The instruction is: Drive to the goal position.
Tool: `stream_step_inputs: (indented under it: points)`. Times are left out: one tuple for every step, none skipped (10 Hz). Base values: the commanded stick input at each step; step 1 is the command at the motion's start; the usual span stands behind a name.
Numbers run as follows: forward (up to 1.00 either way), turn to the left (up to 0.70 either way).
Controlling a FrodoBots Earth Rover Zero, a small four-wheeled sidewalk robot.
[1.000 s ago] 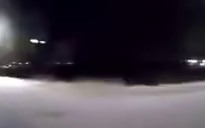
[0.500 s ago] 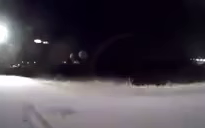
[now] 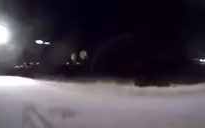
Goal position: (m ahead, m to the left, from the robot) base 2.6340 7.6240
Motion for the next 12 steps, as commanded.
stream_step_inputs:
  points:
    - [1.00, 0.00]
    - [1.00, 0.00]
    - [1.00, 0.00]
    - [1.00, 0.00]
    - [1.00, 0.00]
    - [0.37, 0.00]
    - [0.00, 0.43]
    - [0.00, 0.79]
    - [0.00, 1.00]
    - [0.00, 1.00]
    - [0.00, 1.00]
    - [0.00, 1.00]
